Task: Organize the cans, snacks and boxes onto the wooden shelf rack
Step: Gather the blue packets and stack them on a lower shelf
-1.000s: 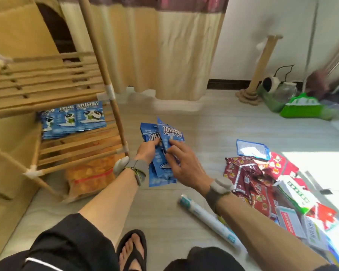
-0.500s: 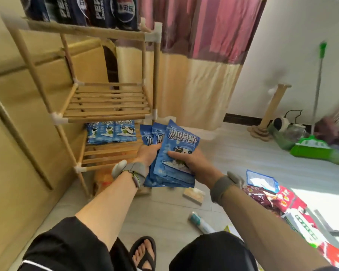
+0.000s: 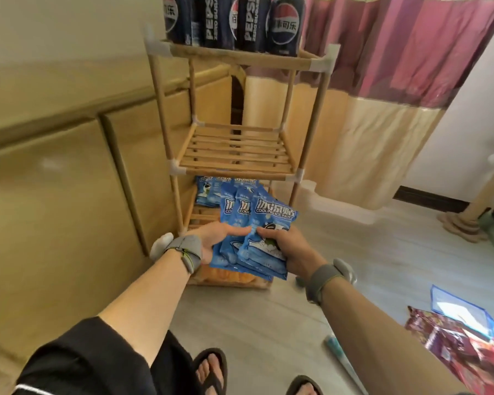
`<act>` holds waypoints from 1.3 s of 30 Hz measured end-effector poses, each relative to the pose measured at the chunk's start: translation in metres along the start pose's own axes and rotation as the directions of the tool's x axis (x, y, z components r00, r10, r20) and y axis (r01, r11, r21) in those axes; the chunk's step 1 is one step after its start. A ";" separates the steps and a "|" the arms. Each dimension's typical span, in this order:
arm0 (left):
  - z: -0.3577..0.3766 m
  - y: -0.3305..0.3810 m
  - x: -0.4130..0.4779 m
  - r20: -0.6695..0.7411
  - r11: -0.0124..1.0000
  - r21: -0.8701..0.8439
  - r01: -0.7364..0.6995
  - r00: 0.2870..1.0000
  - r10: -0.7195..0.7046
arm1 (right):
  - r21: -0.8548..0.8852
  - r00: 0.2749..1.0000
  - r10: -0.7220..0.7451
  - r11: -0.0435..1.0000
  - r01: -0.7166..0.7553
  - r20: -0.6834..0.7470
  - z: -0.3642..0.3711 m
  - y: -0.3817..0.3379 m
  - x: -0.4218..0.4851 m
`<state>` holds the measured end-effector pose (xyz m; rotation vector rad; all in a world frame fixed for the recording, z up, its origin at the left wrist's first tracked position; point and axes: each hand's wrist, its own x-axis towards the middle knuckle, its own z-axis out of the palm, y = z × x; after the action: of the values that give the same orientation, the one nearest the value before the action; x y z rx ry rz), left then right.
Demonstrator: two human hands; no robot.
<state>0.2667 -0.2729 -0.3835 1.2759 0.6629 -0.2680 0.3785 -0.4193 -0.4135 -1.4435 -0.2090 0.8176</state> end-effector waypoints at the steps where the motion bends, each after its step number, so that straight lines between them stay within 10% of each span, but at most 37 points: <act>1: -0.008 -0.001 0.009 -0.053 1.000 0.016 -0.025 0.998 0.026 | 0.024 0.998 0.054 0.998 -0.055 0.033 0.004 0.002 0.009; 5: -0.048 -0.023 0.073 -0.287 0.998 0.030 -0.060 0.956 0.066 | -0.079 0.931 0.299 0.954 -0.289 0.210 0.004 0.009 0.028; 19: -0.078 0.010 0.207 -0.363 0.966 -0.232 -0.116 0.931 0.025 | 0.028 0.980 0.114 0.993 -0.111 -0.164 0.011 0.041 0.188; 28: -0.136 0.043 0.292 -0.551 0.916 -0.123 -0.381 0.794 0.256 | 0.068 0.989 -0.017 0.997 0.027 -0.145 0.029 0.033 0.274; 32: -0.151 0.054 0.313 -0.704 0.880 0.347 -0.325 0.529 0.473 | -0.186 0.937 -0.138 0.979 0.080 -0.322 0.034 0.029 0.312; 34: -0.152 0.044 0.319 -0.681 0.764 0.635 -0.117 0.382 0.625 | -0.608 0.884 -0.277 0.794 -0.010 -0.376 0.033 0.036 0.318; 39: -0.152 0.008 0.319 -0.471 0.436 0.879 0.194 0.502 0.725 | -0.946 0.899 -0.416 0.323 0.006 -0.137 0.033 0.054 0.309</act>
<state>0.4747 -0.0727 -0.5872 2.6176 1.1370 0.5006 0.5612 -0.2105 -0.5638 -2.5837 -0.6663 0.0820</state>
